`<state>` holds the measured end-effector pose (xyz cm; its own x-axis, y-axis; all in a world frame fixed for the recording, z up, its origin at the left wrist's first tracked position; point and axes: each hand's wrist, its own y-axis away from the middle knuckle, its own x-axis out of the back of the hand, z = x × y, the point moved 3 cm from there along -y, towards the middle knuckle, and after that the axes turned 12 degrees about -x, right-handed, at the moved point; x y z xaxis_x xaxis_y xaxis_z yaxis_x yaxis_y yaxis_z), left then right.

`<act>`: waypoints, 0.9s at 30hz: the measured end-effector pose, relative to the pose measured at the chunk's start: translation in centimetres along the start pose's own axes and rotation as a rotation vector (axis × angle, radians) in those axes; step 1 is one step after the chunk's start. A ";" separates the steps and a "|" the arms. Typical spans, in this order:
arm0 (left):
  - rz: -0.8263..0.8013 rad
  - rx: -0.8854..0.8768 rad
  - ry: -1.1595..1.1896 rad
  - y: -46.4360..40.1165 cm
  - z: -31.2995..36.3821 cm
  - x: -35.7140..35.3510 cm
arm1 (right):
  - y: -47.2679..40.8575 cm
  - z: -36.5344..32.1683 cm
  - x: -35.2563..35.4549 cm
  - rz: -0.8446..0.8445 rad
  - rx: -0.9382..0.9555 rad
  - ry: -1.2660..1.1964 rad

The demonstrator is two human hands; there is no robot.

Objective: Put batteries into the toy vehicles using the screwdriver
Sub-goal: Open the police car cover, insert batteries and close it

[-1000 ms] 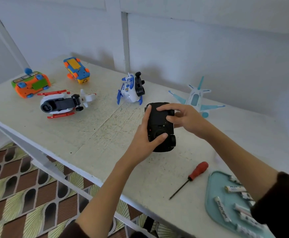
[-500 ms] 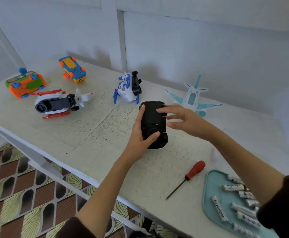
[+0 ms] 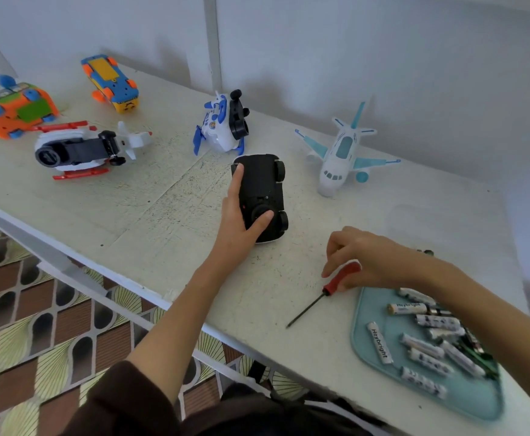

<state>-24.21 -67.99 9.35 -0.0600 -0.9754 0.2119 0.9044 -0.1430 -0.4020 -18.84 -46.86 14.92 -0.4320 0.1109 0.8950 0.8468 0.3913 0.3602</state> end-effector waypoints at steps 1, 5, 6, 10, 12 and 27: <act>0.003 -0.009 0.003 0.0 0.1 0.0 | 0.0 -0.1 -0.3 0.006 -0.004 0.026; 0.003 -0.020 0.029 0.1 0.1 0.1 | -0.2 -0.2 -1.1 -0.003 -0.029 0.056; 0.003 -0.022 0.026 0.1 0.1 0.1 | -0.3 -0.2 -1.1 -0.013 -0.029 0.029; 0.015 -0.025 0.015 0.2 -0.1 0.0 | 0.0 -0.5 0.6 0.071 -0.100 -0.383; 0.017 -0.022 0.012 0.2 -0.2 0.0 | 0.4 -1.1 1.7 0.201 -0.143 -0.598; 0.015 -0.018 -0.004 0.2 -0.2 -0.1 | -1.1 -2.6 2.6 0.529 -0.202 -0.678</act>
<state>-24.08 -68.00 9.09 -0.0450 -0.9769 0.2090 0.8973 -0.1314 -0.4214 -20.10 -49.36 17.52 -0.0043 0.7746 0.6324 0.9989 -0.0268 0.0397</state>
